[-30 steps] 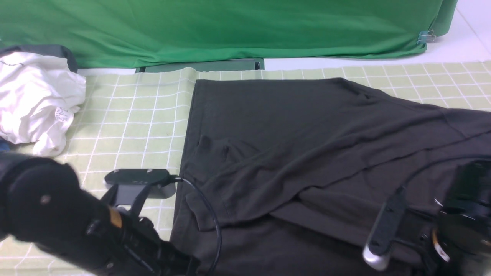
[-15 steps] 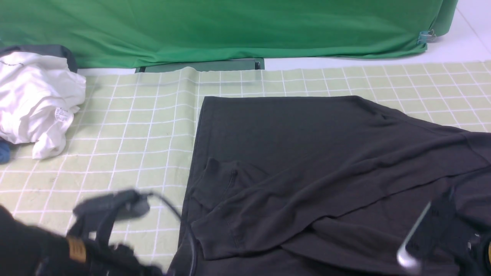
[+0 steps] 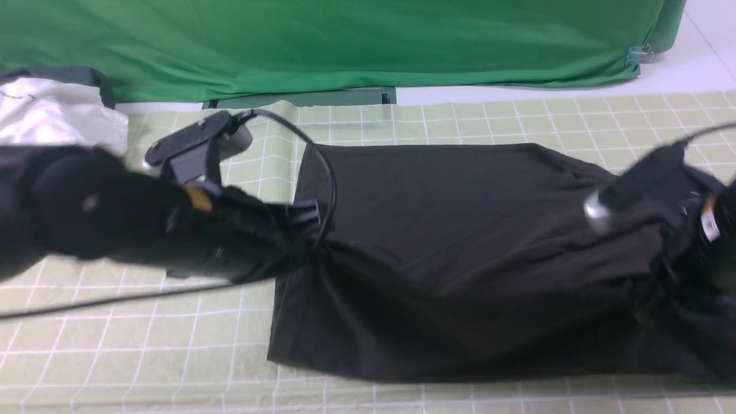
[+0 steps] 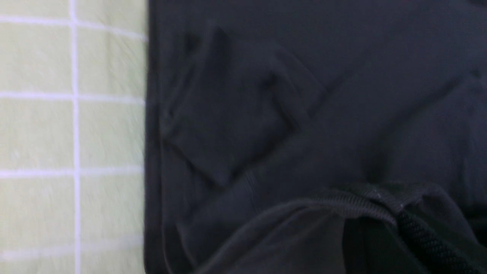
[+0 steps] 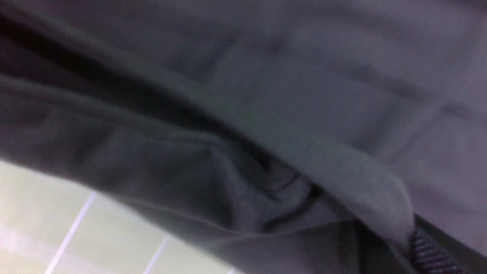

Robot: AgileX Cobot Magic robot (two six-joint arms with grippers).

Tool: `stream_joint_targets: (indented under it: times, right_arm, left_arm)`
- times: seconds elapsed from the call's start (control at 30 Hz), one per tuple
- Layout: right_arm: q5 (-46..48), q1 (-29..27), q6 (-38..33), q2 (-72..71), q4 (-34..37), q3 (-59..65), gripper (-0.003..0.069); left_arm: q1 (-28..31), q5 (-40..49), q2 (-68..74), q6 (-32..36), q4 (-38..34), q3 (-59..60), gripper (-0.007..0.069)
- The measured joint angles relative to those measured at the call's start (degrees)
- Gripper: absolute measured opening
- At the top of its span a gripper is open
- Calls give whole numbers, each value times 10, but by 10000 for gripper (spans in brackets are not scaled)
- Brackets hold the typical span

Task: Fold a long-sleeved shirt over a green coffee tablecloth.
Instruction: 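Fold the black garment in half by bringing its near edge over to the far edge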

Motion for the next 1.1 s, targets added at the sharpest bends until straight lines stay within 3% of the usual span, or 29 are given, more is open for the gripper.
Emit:
stream_joint_targets:
  times: [0.17,0.33,0.83,1.1]
  right_arm:
    - [-15,-36,-13,79,1,-97,51]
    - [-18,-54,-29,160,2,-184,51]
    - [-29,-69,-47,329,2,-400,51]
    - [-63,-69,-47,406,-3,-454,59]
  left_arm:
    - [58,-11,93,51,-47,-62,27]
    - [77,-13,152,77,-71,-128,27]
    - [138,6,284,80,-69,-300,27]
    - [148,-54,354,87,-60,-310,27]
